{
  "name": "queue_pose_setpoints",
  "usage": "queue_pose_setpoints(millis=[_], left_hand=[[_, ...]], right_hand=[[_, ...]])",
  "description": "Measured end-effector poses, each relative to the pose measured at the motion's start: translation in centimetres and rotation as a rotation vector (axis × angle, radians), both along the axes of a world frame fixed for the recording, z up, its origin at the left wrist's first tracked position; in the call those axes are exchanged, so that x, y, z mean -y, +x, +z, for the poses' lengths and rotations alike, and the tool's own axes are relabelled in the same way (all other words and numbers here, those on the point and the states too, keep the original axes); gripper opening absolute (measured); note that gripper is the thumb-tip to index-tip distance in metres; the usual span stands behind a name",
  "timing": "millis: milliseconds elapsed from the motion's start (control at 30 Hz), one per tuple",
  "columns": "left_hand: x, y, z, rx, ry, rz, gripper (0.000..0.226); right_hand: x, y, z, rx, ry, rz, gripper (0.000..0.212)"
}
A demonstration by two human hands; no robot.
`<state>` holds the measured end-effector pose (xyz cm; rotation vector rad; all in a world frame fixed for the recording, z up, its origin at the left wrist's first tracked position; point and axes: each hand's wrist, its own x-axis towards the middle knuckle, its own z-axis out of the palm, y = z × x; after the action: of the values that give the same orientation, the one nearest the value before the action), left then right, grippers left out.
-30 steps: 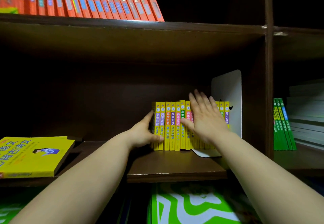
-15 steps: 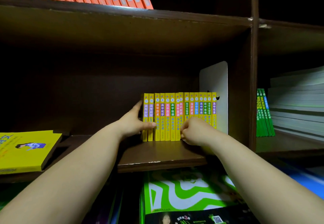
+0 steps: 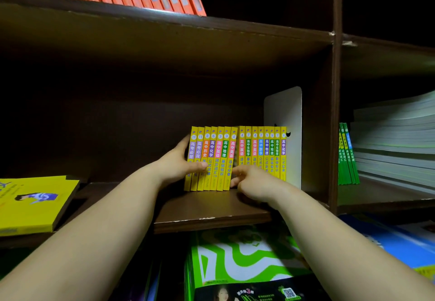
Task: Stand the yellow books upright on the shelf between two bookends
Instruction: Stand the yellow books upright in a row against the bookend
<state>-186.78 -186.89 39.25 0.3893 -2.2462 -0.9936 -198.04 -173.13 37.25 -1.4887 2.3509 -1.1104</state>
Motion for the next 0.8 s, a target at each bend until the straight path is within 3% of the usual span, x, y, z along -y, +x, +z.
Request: queue_pose_setpoints(millis=[100,200,267,333,467,800], left_hand=[[-0.2,-0.3,-0.2,0.029,-0.057,0.006,0.085],[-0.1,-1.0,-0.4,0.059,-0.100,0.082,0.098],[-0.1,-1.4,-0.5,0.050,-0.081,0.109,0.106],[-0.3,-1.7,-0.5,0.040,-0.077,0.120,0.109],[-0.3,-2.0,-0.4,0.063,-0.081,0.119,0.106],[-0.6,-1.3,-0.5,0.059,-0.092,0.164,0.108]], right_hand=[[-0.6,0.2,0.0,-0.164,-0.107,-0.131,0.036],[-0.6,0.4,0.1,-0.546,-0.284,-0.285,0.043],[-0.1,0.6,0.4,-0.741,-0.332,-0.197,0.055],[0.6,0.5,1.0,-0.863,-0.240,-0.119,0.060],[1.2,-0.9,1.6,-1.012,-0.118,-0.187,0.058],[0.5,-0.2,1.2,-1.069,-0.162,-0.211,0.061]])
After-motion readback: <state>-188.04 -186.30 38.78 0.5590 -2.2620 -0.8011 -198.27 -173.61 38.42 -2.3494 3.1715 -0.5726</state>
